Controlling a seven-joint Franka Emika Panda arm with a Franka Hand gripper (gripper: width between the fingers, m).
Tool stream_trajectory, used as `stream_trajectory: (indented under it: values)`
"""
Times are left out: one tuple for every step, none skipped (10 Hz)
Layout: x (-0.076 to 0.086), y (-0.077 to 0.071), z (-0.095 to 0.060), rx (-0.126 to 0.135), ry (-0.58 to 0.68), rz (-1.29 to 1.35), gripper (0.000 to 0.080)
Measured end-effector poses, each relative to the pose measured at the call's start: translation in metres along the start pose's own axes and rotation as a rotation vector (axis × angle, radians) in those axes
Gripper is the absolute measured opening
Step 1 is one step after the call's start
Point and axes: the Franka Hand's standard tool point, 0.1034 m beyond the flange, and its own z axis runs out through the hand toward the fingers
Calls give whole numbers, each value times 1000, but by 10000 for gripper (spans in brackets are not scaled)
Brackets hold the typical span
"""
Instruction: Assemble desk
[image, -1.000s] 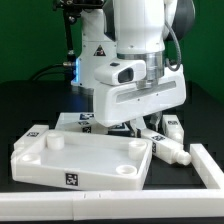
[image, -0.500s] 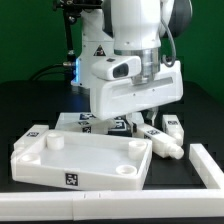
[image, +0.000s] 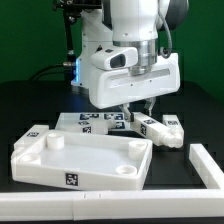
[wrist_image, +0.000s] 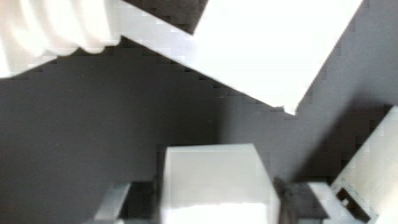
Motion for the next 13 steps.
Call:
stream_trajectory:
  values:
    - [-10,1,0,2,-2,83,284]
    - [-32,-4,0,1,-11,182,284]
    - [-47,-13,2,3,-28,217,284]
    - [-51,-25,6,2,-29,250,284]
    - [-50,-30,11,4,-31,243,284]
    - [-42,-30,17,9,-28,241,284]
    - [-38,-30,17,9,-23,241,284]
    - [-38,-30,18,9,-24,241,284]
    - [-38,-30,18,9,-23,241,341]
    - [-38,-30,18,9,-24,241,518]
    - [-40,-27,15,14,-39,248,607]
    - [-40,-20,2,20,-55,270,607]
    - [-38,-11,-12,28,-68,294,641]
